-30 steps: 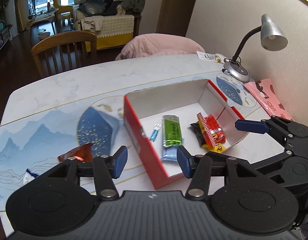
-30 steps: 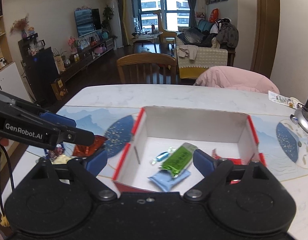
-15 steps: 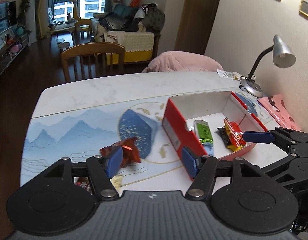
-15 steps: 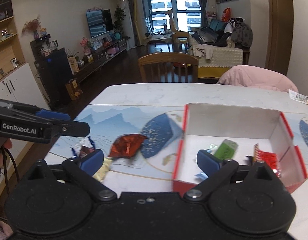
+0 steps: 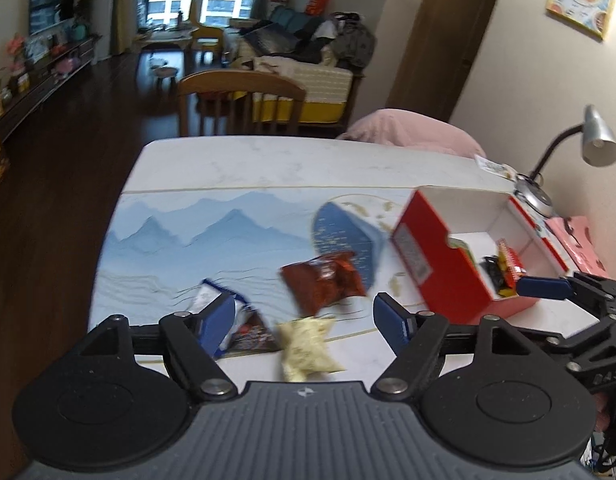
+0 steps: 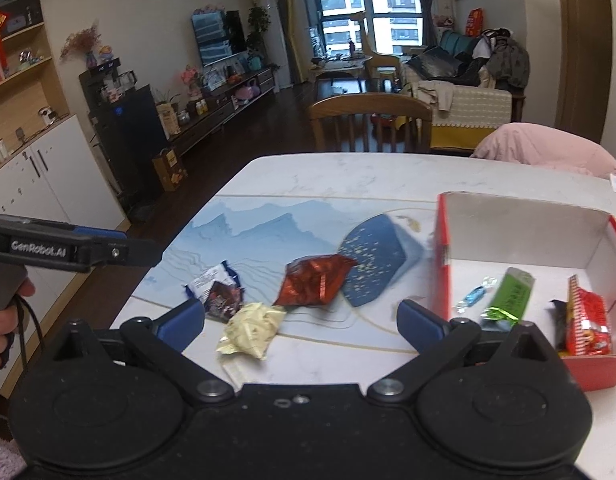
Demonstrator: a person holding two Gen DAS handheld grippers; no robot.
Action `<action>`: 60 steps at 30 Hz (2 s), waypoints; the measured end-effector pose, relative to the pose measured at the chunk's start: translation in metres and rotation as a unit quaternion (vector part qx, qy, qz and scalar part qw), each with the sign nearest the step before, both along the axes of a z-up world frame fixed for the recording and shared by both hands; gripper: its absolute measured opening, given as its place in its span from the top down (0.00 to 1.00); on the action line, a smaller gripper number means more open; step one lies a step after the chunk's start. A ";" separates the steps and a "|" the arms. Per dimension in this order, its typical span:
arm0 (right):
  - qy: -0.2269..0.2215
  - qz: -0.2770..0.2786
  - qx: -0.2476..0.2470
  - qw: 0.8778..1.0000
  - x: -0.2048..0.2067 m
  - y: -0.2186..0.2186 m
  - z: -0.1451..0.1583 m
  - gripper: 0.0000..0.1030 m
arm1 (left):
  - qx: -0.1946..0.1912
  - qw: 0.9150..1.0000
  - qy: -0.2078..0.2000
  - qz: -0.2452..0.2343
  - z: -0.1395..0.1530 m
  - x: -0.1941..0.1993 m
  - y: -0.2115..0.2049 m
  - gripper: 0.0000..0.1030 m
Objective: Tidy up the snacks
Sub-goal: 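Move both tools back over the remaining snacks, then grasp the chocolate candy with left tool while right tool grasps cream pastry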
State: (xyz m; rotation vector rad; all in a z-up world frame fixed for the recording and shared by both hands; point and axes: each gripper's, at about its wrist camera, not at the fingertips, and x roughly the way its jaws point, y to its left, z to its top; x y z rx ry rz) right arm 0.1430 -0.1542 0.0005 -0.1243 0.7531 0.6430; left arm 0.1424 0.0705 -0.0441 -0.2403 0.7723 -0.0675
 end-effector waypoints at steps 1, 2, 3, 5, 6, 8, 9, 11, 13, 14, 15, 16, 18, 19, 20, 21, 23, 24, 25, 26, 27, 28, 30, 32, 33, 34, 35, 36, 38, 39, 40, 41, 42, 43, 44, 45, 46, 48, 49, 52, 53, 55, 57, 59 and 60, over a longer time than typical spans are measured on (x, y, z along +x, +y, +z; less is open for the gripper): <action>0.003 0.003 -0.001 1.000 -0.001 0.004 -0.002 0.00 | -0.002 1.000 0.002 0.006 -0.003 -0.001 0.007 0.26; 0.006 0.008 -0.003 1.000 -0.001 0.009 -0.004 0.00 | -0.002 1.000 0.005 0.010 -0.006 -0.001 0.013 0.26; 0.008 0.011 -0.005 1.000 -0.002 0.013 -0.006 0.00 | 0.000 1.000 0.009 0.013 -0.009 0.000 0.019 0.26; 0.011 0.020 -0.015 1.000 -0.002 0.023 -0.011 0.00 | 0.004 1.000 0.013 0.017 -0.016 0.000 0.028 0.26; 0.012 0.024 -0.019 0.999 -0.002 0.028 -0.013 0.00 | 0.008 1.000 0.018 0.019 -0.019 0.002 0.033 0.26; 0.015 0.029 -0.027 0.999 -0.001 0.037 -0.017 0.00 | 0.011 0.999 0.024 0.018 -0.026 0.006 0.043 0.26; 0.018 0.030 -0.029 0.999 0.001 0.041 -0.019 0.00 | 0.014 0.999 0.028 0.014 -0.029 0.008 0.046 0.26; 0.024 0.033 -0.031 0.999 0.002 0.048 -0.023 0.00 | 0.025 0.999 0.034 0.002 -0.037 0.013 0.050 0.26; 0.029 0.037 -0.039 0.998 0.005 0.055 -0.029 0.00 | 0.036 0.999 0.039 -0.014 -0.046 0.016 0.053 0.26; 0.032 0.039 -0.043 0.998 0.006 0.057 -0.031 0.00 | 0.044 0.998 0.043 -0.020 -0.050 0.018 0.054 0.26; 0.035 0.041 -0.046 0.997 0.006 0.060 -0.033 0.00 | 0.052 0.997 0.047 -0.024 -0.055 0.020 0.054 0.26; 0.039 0.043 -0.049 0.997 0.006 0.063 -0.036 0.00 | 0.058 0.996 0.052 -0.033 -0.060 0.023 0.055 0.26; 0.048 0.045 -0.055 0.996 0.008 0.068 -0.042 0.01 | 0.069 0.994 0.067 -0.046 -0.073 0.027 0.055 0.26; 0.052 0.045 -0.058 0.996 0.010 0.071 -0.044 0.01 | 0.072 0.993 0.075 -0.048 -0.079 0.028 0.056 0.26; 0.056 0.045 -0.061 0.996 0.011 0.073 -0.048 0.01 | 0.072 0.993 0.081 -0.052 -0.085 0.028 0.057 0.26; 0.059 0.043 -0.065 0.995 0.013 0.074 -0.050 0.01 | 0.075 0.992 0.084 -0.052 -0.091 0.028 0.057 0.26; 0.068 0.039 -0.072 0.994 0.017 0.077 -0.057 0.01 | 0.075 0.992 0.091 -0.046 -0.100 0.028 0.059 0.26; 0.073 0.038 -0.076 0.994 0.018 0.079 -0.061 0.02 | 0.071 0.992 0.095 -0.044 -0.105 0.029 0.061 0.26; 0.076 0.038 -0.080 0.993 0.020 0.082 -0.065 0.03 | 0.069 0.992 0.097 -0.040 -0.109 0.029 0.062 0.26; 0.078 0.037 -0.085 0.993 0.021 0.084 -0.069 0.03 | 0.070 0.992 0.099 -0.036 -0.113 0.029 0.062 0.26; 0.080 0.034 -0.089 0.992 0.023 0.087 -0.074 0.03 | 0.072 0.992 0.099 -0.034 -0.116 0.029 0.061 0.26; 0.083 0.031 -0.091 0.992 0.025 0.089 -0.077 0.04 | 0.075 0.992 0.099 -0.030 -0.119 0.029 0.060 0.26; 0.092 0.023 -0.092 0.991 0.031 0.092 -0.083 0.05 | 0.079 0.991 0.100 -0.030 -0.126 0.029 0.057 0.26; 0.104 0.016 -0.090 0.990 0.036 0.093 -0.090 0.05 | 0.086 0.991 0.099 -0.031 -0.133 0.028 0.054 0.26; 0.108 0.012 -0.092 0.990 0.039 0.095 -0.093 0.06 | 0.089 0.991 0.096 -0.033 -0.134 0.028 0.052 0.26; 0.112 0.010 -0.093 0.989 0.041 0.096 -0.095 0.06 | 0.093 0.991 0.092 -0.034 -0.135 0.027 0.050 0.26; 0.116 0.007 -0.094 0.989 0.043 0.097 -0.098 0.07 | 0.097 0.991 0.087 -0.034 -0.136 0.026 0.048 0.26; 0.119 0.004 -0.095 0.988 0.045 0.099 -0.100 0.08 | 0.099 0.991 0.085 -0.033 -0.137 0.026 0.047 0.26; 0.128 -0.003 -0.094 0.987 0.049 0.102 -0.104 0.09 | 0.096 0.991 0.085 -0.029 -0.140 0.027 0.046 0.26; 0.132 -0.003 -0.093 0.987 0.051 0.104 -0.106 0.10 | 0.095 0.991 0.086 -0.028 -0.141 0.028 0.045 0.26; 0.135 -0.001 -0.092 0.987 0.052 0.107 -0.108 0.11 | 0.098 0.991 0.084 -0.026 -0.142 0.027 0.044 0.26; 0.137 0.002 -0.092 0.986 0.053 0.109 -0.110 0.11 | 0.101 0.991 0.083 -0.024 -0.143 0.028 0.043 0.26; 0.139 0.005 -0.093 0.986 0.054 0.113 -0.111 0.12 | 0.101 0.991 0.083 -0.024 -0.144 0.029 0.042 0.26; 0.140 0.009 -0.095 0.986 0.054 0.116 -0.112 0.13 | 0.098 0.991 0.083 -0.023 -0.145 0.029 0.042 0.26; 0.141 0.012 -0.097 0.985 0.055 0.119 -0.113 0.14 | 0.096 0.992 0.083 -0.023 -0.146 0.030 0.042 0.26; 0.142 0.015 -0.097 0.985 0.055 0.121 -0.113 0.16 | 0.094 0.992 0.082 -0.022 -0.146 0.030 0.042 0.26; 0.143 0.018 -0.097 0.985 0.055 0.124 -0.114 0.17 | 0.093 0.992 0.081 -0.021 -0.146 0.031 0.042 0.26; 0.145 0.021 -0.099 0.984 0.056 0.128 -0.114 0.19 | 0.090 0.992 0.083 -0.023 -0.147 0.034 0.042 0.30; 0.145 0.023 -0.102 0.984 0.056 0.130 -0.115 0.21 | 0.090 0.992 0.084 -0.023 -0.148 0.035 0.042 0.32; 0.150 0.023 -0.109 0.982 0.058 0.133 -0.118 0.23 | 0.086 0.992 0.090 -0.021 -0.151 0.036 0.043 0.36; 0.154 0.021 -0.110 0.982 0.059 0.133 -0.120 0.24 | 0.086 0.992 0.089 -0.020 -0.151 0.036 0.044 0.37; 0.160 0.016 -0.109 0.981 0.062 0.133 -0.121 0.25 | 0.087 0.992 0.088 -0.020 -0.152 0.037 0.044 0.38; 0.165 0.014 -0.106 0.980 0.064 0.133 -0.124 0.27 | 0.089 0.992 0.087 -0.021 -0.151 0.037 0.043 0.43; 0.171 0.017 -0.106 0.979 0.065 0.134 -0.126 0.29 | 0.090 0.992 0.086 -0.021 -0.151 0.038 0.043 0.46; 0.174 0.018 -0.106 0.979 0.065 0.135 -0.127 0.32 | 0.090 0.992 0.087 -0.021 -0.151 0.038 0.042 0.47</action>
